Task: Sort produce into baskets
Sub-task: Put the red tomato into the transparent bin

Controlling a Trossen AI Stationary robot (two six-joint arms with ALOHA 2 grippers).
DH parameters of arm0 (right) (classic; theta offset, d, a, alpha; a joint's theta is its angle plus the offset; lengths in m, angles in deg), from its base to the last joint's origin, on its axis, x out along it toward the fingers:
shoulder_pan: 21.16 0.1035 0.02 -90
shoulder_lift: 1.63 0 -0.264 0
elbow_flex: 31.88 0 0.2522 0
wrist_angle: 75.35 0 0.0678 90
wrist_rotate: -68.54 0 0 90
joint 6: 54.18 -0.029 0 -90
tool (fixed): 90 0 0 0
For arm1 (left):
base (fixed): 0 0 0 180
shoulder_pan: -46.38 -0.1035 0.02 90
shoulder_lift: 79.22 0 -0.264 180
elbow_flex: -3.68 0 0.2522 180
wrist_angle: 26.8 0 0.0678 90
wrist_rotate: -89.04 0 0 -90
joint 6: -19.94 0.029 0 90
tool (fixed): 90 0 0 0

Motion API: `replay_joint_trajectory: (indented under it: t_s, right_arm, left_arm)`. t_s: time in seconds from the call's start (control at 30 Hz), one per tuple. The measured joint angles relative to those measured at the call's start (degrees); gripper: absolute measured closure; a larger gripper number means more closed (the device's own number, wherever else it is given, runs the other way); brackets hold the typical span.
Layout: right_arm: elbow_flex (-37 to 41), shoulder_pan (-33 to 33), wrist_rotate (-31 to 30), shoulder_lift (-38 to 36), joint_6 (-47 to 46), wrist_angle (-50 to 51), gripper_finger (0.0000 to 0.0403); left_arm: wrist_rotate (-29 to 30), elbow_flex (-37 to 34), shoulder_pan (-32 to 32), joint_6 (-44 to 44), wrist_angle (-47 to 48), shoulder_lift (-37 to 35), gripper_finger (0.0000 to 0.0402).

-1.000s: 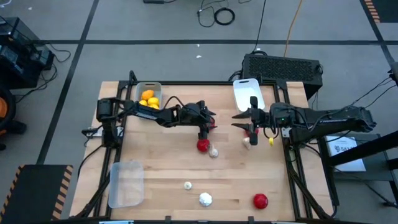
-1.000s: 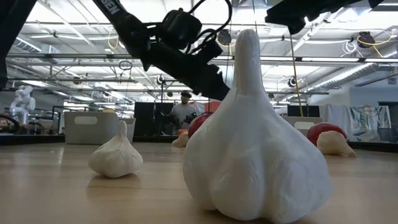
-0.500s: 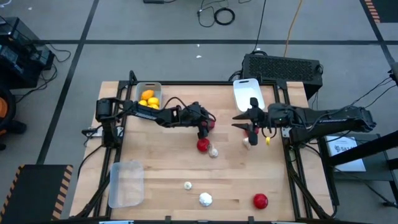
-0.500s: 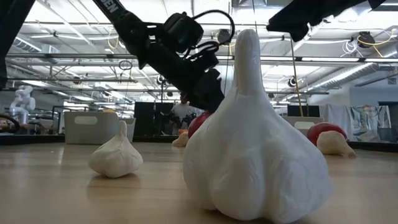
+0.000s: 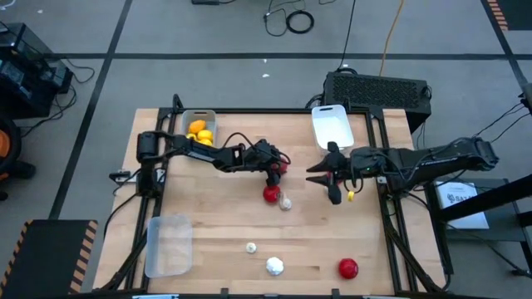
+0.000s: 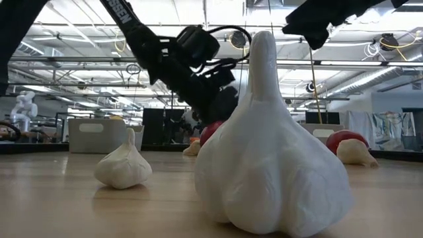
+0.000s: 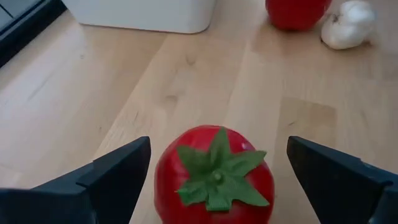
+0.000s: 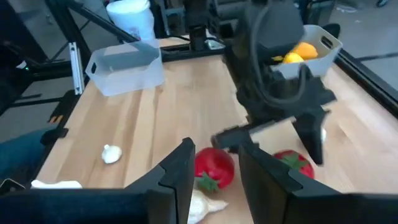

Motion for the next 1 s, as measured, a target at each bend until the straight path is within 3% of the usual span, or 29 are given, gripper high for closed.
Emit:
replay_joint_trajectory:
  t_s: [0.33, 1.0]
  right_arm:
    - [-0.07, -0.27, 0.02, 1.32, 4.64, -3.58, 0.0287]
    - [-0.07, -0.25, 0.14, 1.25, 4.99, -4.26, 0.0287]
  left_arm:
    - [1.64, 0.0, -0.27, 1.81, 0.43, 1.52, 0.002]
    - [1.68, 0.0, -0.34, 0.08, 3.31, 1.52, 0.0021]
